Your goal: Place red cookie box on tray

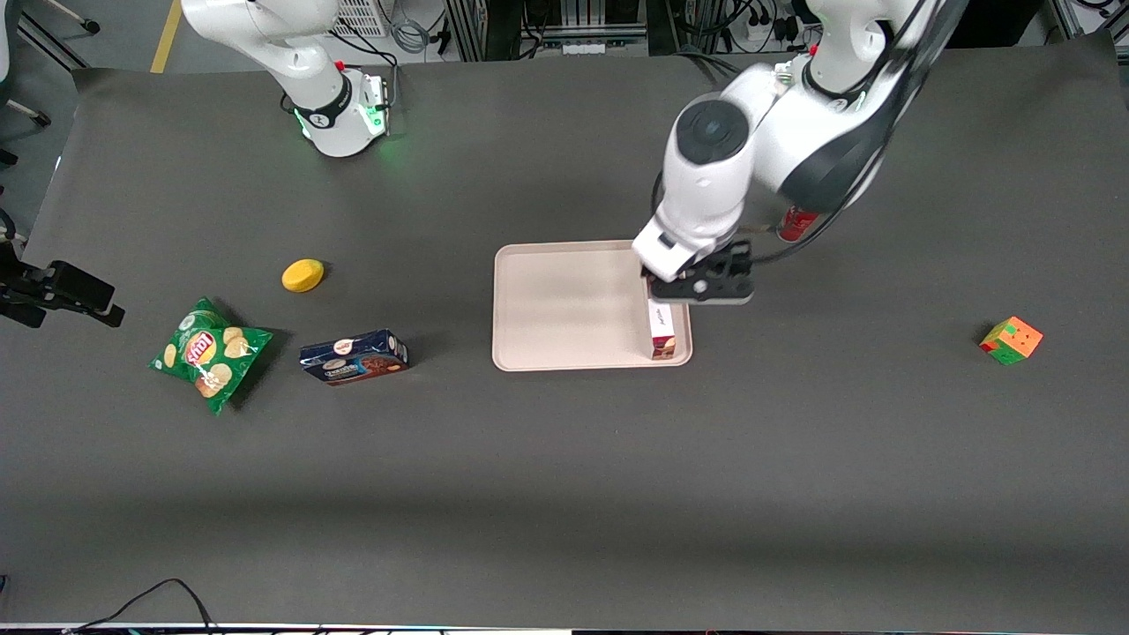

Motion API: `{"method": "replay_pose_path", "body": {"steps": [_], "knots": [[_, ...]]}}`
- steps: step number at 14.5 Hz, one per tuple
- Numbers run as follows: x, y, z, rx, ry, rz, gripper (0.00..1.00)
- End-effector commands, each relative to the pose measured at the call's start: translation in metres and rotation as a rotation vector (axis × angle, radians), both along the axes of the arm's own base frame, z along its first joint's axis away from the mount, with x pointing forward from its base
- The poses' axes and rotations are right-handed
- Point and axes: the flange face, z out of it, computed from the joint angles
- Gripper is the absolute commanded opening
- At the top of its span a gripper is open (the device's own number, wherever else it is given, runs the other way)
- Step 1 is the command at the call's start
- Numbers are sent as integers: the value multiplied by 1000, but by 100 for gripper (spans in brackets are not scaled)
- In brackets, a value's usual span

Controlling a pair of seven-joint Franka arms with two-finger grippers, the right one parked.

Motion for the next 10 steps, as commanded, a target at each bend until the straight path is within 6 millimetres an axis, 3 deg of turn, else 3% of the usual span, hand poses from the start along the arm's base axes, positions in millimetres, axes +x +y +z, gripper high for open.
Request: {"method": "replay_pose_path", "body": {"steps": [1,4,6,7,10], "knots": [[20,43,121,-18,83,-63,100],[36,128,179,12,69,-155,100],[34,172,202,11,40,-85,96],[33,190,207,-5,35,-47,95],[24,229,192,-13,-10,9,94]]}}
